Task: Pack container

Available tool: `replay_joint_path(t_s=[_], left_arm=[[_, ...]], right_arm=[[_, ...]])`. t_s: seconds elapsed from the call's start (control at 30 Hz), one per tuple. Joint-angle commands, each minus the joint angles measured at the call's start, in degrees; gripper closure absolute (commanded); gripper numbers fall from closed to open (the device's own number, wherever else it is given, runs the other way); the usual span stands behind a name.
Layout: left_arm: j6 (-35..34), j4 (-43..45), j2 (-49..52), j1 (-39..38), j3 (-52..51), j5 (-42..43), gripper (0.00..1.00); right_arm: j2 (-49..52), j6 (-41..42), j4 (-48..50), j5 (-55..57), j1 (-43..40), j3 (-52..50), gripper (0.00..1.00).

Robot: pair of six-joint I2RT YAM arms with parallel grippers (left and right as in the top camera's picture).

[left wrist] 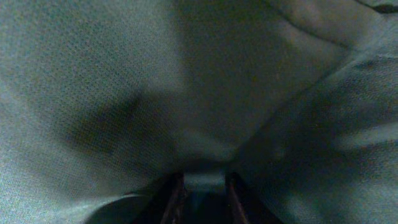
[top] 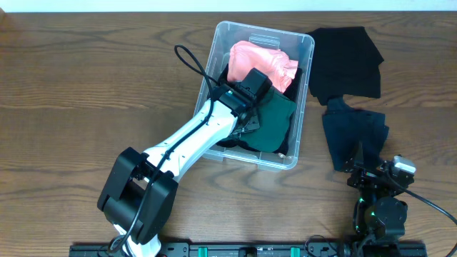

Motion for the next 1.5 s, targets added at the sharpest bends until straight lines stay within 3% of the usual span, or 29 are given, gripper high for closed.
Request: replay_joint_path(t_s=[0.0,0.37,0.57,1.03,1.27,1.47], left_arm=[[0.9,-0.63,-2.25,0.33,0.57,-0.07,0.75],[2.93,-1.03,-13.22,-0.81,3.34,0.26,0.69],[2.93,-0.07,-9.97,-1.75,2.12,1.79,0.68],[2.93,4.2,9.51,-0.17,1.57,24.11,0.64],[2.95,3.91,8.02,1.86,1.84,24.59,0.63],[2.95,3.89,0.48,1.88,2.16,22.27,0.63]], right_arm=[[-0.24,0.59,-0.07,-0.02,-0.26,-0.2,0.01],[-0.24,0.57,-0.07,-0.02,-0.26,-0.2,0.01],[-0.24,0.59,-0.07,-0.02,-0.26,-0.2,0.01],[-0.24,0.59,-0.07,-0.02,-0.26,-0.2,0.01],[-0.24,0.59,-0.07,-0.02,-0.26,-0.2,0.01],[-0.24,0.57,-0.07,-0.02,-0.26,-0.2,0.01]])
